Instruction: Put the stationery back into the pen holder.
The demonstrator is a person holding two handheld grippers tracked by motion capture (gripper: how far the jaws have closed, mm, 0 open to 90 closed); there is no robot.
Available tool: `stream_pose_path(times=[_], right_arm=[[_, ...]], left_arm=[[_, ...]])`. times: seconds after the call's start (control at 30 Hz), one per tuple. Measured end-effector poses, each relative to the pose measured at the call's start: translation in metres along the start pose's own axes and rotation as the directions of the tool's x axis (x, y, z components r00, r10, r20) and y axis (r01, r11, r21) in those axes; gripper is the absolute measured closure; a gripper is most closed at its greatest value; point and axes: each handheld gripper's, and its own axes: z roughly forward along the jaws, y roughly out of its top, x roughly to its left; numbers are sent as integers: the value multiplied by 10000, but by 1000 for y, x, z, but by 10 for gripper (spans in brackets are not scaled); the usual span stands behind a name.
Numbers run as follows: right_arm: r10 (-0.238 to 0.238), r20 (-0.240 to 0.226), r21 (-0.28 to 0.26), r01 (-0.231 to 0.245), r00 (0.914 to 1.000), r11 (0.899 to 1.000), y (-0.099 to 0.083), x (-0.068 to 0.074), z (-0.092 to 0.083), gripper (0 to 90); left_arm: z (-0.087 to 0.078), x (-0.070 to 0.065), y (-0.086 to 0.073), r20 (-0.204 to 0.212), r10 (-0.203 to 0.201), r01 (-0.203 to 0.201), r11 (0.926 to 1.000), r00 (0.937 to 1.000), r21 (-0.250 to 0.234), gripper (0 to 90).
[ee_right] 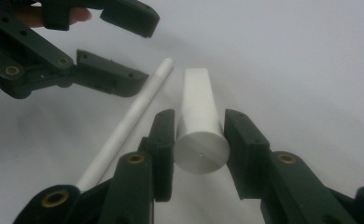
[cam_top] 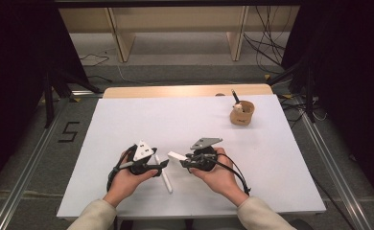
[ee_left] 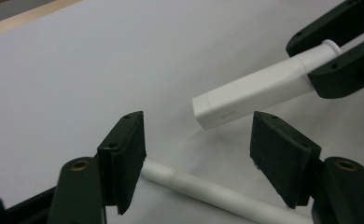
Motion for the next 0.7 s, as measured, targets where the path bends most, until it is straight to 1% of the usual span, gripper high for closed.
stream_pose_path(times=[0.1,0.17,0.2,0.23,0.33,0.4,0.47,0.5,0.57,0.6,0.63,0.67,0.7], right_arm=[[-125,-138,102,127,9998,9999,0,0,-3,653],[-188,-213,155,191,9996,9997,-1,1,-5,653],[-229,-273,194,235,9994,9995,-1,1,-5,653],[-256,-296,228,263,9992,9994,-1,2,-5,653],[-319,-391,327,332,9987,9989,-1,5,-6,653],[-383,-425,348,398,9984,9986,-1,6,-6,653],[-388,-466,361,405,9982,9985,-1,7,-7,653],[-402,-490,373,421,9980,9984,-1,7,-7,653],[-446,-486,372,465,9978,9982,0,7,-7,653],[-447,-520,398,468,9976,9981,0,8,-7,653],[-442,-537,384,463,9976,9982,0,8,-7,653],[-454,-535,395,476,9975,9981,0,9,-7,653],[-470,-561,398,493,9973,9980,1,9,-7,653]], left_arm=[[2,-4,0,317,485,-488,9988,9983,84,322],[3,-7,0,463,816,-823,9965,9956,132,303],[4,-8,0,560,1009,-1023,9945,9933,215,291],[5,-10,0,618,1158,-1172,9929,9913,198,279],[8,-12,1,789,1614,-1641,9860,9837,294,250],[10,-14,1,913,1782,-1814,9830,9798,285,242],[13,-16,3,968,2131,-2171,9756,9722,319,243],[13,-16,3,963,2243,-2284,9730,9697,331,250],[16,-18,4,931,2555,-2597,9650,9623,355,262],[17,-19,5,956,2660,-2701,9623,9592,331,270],[17,-19,6,984,2709,-2751,9609,9576,315,281],[18,-20,7,979,2867,-2911,9561,9530,335,294],[19,-21,7,984,2876,-2917,9560,9527,305,302]])
